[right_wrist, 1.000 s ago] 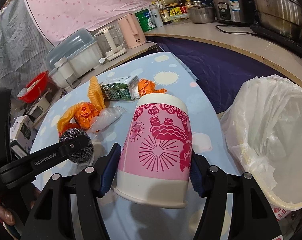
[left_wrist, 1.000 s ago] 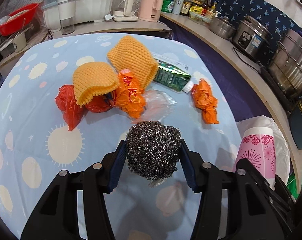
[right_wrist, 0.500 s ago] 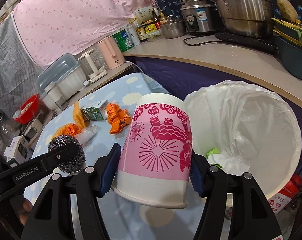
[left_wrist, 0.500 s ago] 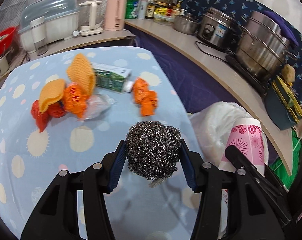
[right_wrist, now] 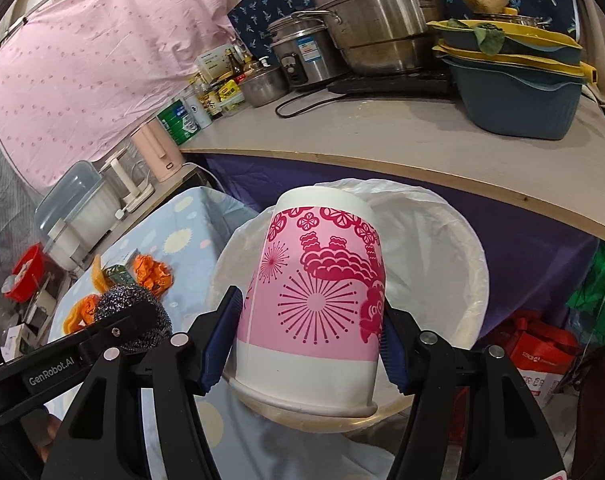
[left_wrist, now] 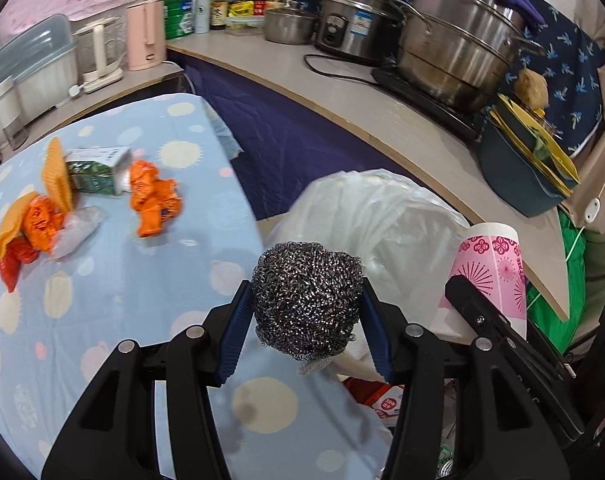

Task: Collect trash
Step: 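Carry the pink cup and steel wool over the bin with both grippers, then open both grippers to drop the cup and steel wool into the bin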

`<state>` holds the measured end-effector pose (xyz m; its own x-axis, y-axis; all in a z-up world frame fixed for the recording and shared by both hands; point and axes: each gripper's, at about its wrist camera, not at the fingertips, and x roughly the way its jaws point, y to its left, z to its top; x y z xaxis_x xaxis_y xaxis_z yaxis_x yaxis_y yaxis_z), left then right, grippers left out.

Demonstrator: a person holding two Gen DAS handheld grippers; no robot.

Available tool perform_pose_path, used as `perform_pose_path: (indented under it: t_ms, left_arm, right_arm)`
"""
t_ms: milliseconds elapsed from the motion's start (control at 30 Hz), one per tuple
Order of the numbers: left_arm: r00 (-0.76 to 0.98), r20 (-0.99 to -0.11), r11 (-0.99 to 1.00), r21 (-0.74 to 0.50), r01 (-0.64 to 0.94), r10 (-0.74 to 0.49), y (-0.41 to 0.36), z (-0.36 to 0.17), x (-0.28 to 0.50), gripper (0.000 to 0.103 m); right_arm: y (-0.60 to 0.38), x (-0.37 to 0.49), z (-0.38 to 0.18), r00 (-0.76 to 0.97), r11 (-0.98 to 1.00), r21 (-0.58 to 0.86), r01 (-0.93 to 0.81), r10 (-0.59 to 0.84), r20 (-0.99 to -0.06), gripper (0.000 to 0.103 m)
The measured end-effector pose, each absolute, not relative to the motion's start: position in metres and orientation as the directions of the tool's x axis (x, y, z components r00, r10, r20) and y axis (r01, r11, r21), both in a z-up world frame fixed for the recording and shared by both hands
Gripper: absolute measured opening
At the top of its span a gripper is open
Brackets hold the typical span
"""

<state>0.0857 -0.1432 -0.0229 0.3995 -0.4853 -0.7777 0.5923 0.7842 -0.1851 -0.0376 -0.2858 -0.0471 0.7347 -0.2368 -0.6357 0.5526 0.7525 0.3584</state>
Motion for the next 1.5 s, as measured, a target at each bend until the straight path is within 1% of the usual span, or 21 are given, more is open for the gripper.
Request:
perform_pose_path:
  t_ms: [267, 567, 633, 700, 800, 1200, 1500]
  left_arm:
    - [0.377, -0.789, 0.765, -0.173, 0.621, -0.485, -0.175, -0.03, 0.081, 0.05]
    - [0.371, -0.797, 0.763, -0.165, 0.625, -0.476, -0.189, -0.038, 0.087, 0.052]
    - [0.377, -0.801, 0.77, -0.157, 0.619, -0.466, -0.19, -0.039, 0.089, 0.057]
    - [0.388, -0.797, 0.778, -0.157, 0.608, -0.463, -0.188, -0.038, 0.092, 0.066]
    - [0.393, -0.79, 0.785, -0.171, 0.595, -0.47, -0.182, -0.036, 0.096, 0.073]
    - [0.405, -0.783, 0.808, -0.201, 0.554, -0.472, -0.157, -0.032, 0.106, 0.075]
    - [0.422, -0.781, 0.841, -0.232, 0.488, -0.461, -0.117, -0.031, 0.124, 0.075]
  right_arm:
    - [-0.303, -0.043, -0.052, 0.726, 0.729, 0.368, 0.577, -0.251, -0.64, 0.061]
    - [-0.315, -0.043, -0.057, 0.709, 0.698, 0.368, 0.615, -0.284, -0.645, 0.064]
    - [-0.317, -0.043, -0.057, 0.709, 0.687, 0.376, 0.621, -0.289, -0.643, 0.067]
    - [-0.318, -0.044, -0.056, 0.713, 0.681, 0.384, 0.624, -0.294, -0.637, 0.07]
    - [-0.318, -0.043, -0.053, 0.716, 0.68, 0.385, 0.624, -0.301, -0.63, 0.072]
    - [-0.3, -0.028, -0.049, 0.727, 0.717, 0.373, 0.589, -0.27, -0.631, 0.072]
    - [-0.267, -0.002, -0.047, 0.74, 0.766, 0.357, 0.535, -0.221, -0.635, 0.072]
